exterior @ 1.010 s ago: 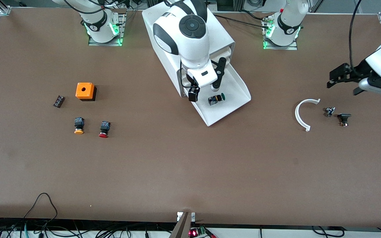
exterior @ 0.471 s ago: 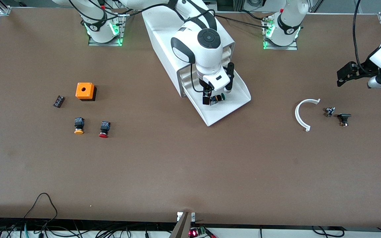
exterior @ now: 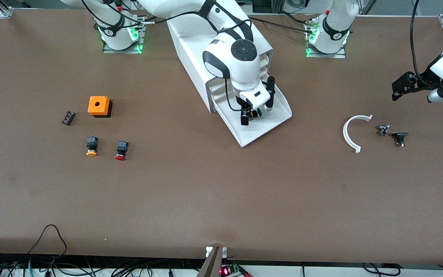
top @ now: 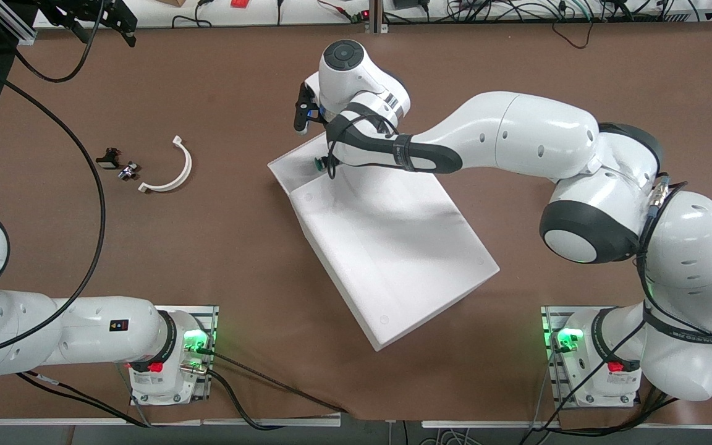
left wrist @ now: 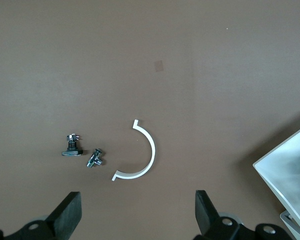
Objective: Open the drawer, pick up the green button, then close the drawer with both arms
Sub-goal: 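Lower the right gripper onto the green button and close it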
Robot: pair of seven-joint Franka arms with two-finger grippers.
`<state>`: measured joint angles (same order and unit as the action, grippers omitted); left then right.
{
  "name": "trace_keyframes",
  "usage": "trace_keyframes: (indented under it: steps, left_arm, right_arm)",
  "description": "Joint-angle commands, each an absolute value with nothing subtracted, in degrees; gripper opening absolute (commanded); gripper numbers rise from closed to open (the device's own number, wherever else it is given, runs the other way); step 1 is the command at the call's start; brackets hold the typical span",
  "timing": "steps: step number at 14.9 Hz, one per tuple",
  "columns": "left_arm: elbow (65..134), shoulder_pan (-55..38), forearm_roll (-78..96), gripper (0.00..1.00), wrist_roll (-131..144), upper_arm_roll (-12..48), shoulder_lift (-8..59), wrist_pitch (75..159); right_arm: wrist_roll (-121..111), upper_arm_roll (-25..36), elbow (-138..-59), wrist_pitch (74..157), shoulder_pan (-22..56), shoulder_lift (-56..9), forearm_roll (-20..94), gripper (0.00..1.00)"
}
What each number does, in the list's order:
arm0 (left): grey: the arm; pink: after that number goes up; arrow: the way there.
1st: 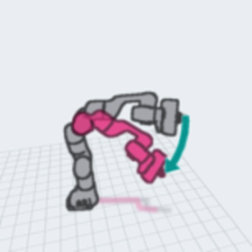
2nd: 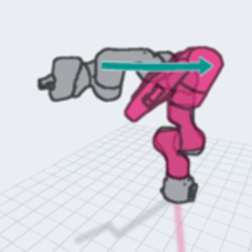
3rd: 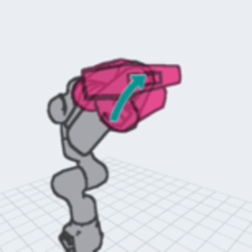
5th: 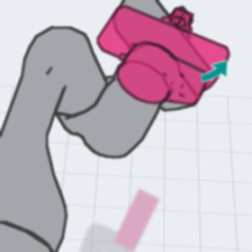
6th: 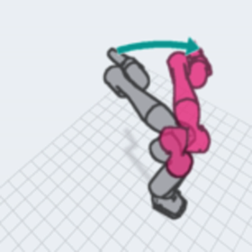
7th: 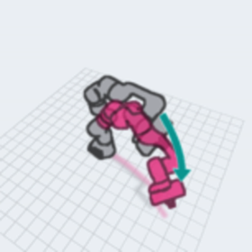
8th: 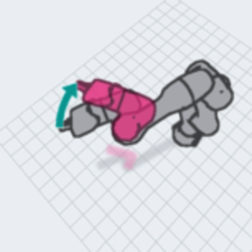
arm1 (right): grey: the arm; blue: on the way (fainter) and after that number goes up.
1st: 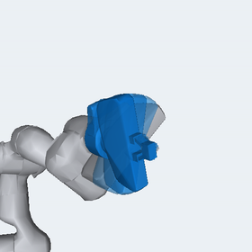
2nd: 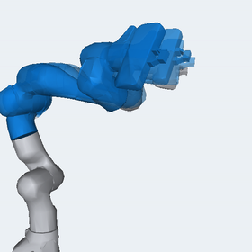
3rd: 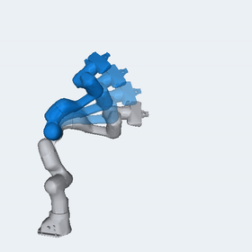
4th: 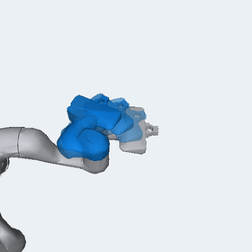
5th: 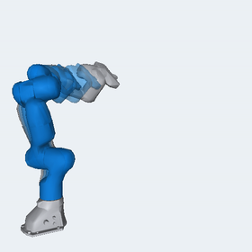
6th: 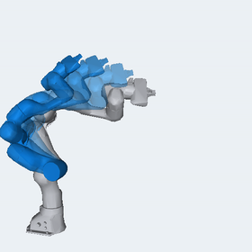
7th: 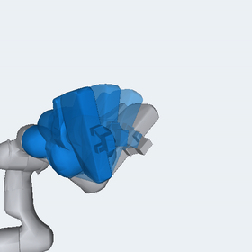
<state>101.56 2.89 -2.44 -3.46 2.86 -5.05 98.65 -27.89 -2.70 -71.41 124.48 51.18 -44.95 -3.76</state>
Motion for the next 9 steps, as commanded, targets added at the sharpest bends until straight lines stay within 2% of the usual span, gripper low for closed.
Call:
trace_keyframes:
  steps: [1, 9]
  left_arm:
    - [100.9, 2.6, -3.8, 1.0, -2.7, 2.7, -5.3, 97.7]
    - [100.9, 2.7, -4.0, 1.0, -2.7, 2.7, -5.2, 97.9]
  right_arm:
    - [-28.5, -2.2, -69.7, 124.4, 51.7, -46.8, -4.6, 1.0]
    - [-25.8, -1.7, -69.6, 124.5, 53.8, -48.9, -4.7, 1.0]
